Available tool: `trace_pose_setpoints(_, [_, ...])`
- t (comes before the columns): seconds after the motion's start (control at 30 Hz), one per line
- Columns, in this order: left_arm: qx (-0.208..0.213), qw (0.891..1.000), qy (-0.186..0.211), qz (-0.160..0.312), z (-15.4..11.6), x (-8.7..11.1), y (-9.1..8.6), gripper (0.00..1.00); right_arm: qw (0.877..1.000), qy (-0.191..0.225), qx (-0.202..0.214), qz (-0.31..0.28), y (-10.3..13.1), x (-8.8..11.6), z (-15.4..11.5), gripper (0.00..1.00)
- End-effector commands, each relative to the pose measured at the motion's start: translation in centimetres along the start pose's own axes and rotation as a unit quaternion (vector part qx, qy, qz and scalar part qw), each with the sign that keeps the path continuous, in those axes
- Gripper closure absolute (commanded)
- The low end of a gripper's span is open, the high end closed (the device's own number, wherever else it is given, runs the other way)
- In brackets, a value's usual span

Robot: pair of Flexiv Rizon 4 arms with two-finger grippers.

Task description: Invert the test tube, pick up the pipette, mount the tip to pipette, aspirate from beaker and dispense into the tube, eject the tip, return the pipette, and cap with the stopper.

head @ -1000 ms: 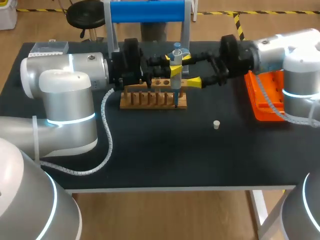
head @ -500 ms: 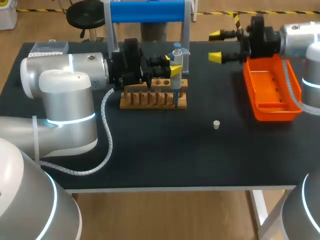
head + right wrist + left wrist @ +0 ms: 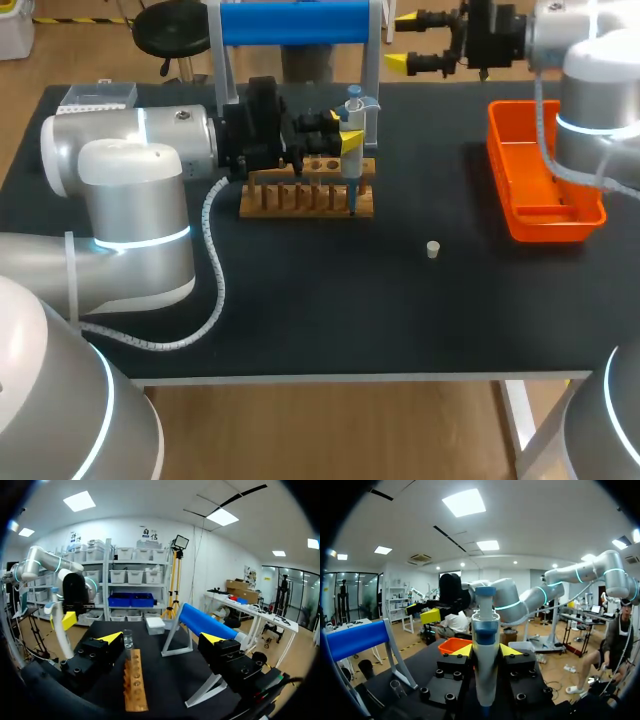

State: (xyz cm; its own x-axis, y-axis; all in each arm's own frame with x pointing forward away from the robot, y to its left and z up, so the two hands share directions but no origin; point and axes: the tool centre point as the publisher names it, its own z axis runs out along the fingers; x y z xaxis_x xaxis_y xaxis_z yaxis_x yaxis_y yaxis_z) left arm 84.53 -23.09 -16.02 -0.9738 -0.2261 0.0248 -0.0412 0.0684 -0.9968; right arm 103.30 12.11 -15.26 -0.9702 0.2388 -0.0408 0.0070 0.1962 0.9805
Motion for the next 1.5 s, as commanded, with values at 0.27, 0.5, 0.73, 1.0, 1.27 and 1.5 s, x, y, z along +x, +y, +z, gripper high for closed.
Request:
trace_pose_setpoints(0.27, [0.002,1.0,-0.003,0.001,0.1,0.1,0.1,1.0,1.0,-0.014,0.009,0.014,-1.1,-3.2,4.9,0.0])
trace_pose_setpoints(0.5, [0.002,1.0,-0.003,0.001,0.1,0.1,0.1,1.0,0.999,-0.027,0.014,0.014,-1.1,-4.7,6.5,0.0])
trace_pose_setpoints(0.73, [0.002,1.0,-0.003,0.001,0.1,0.1,0.1,1.0,0.999,-0.035,0.017,0.01,-1.1,-5.2,7.4,0.0])
trace_pose_setpoints(1.0, [0.002,1.0,-0.003,0.001,0.1,0.1,0.1,1.0,0.999,-0.037,0.015,0.005,-1.1,-5.2,7.6,0.0])
trace_pose_setpoints(1.27, [0.002,1.0,-0.003,0.001,0.1,0.1,0.1,1.0,0.999,-0.037,0.015,0.005,-1.1,-5.2,7.6,0.0])
trace_pose_setpoints(1.5, [0.002,1.0,-0.003,0.001,0.1,0.1,0.1,1.0,0.999,-0.037,0.015,0.005,-1.1,-5.2,7.6,0.0])
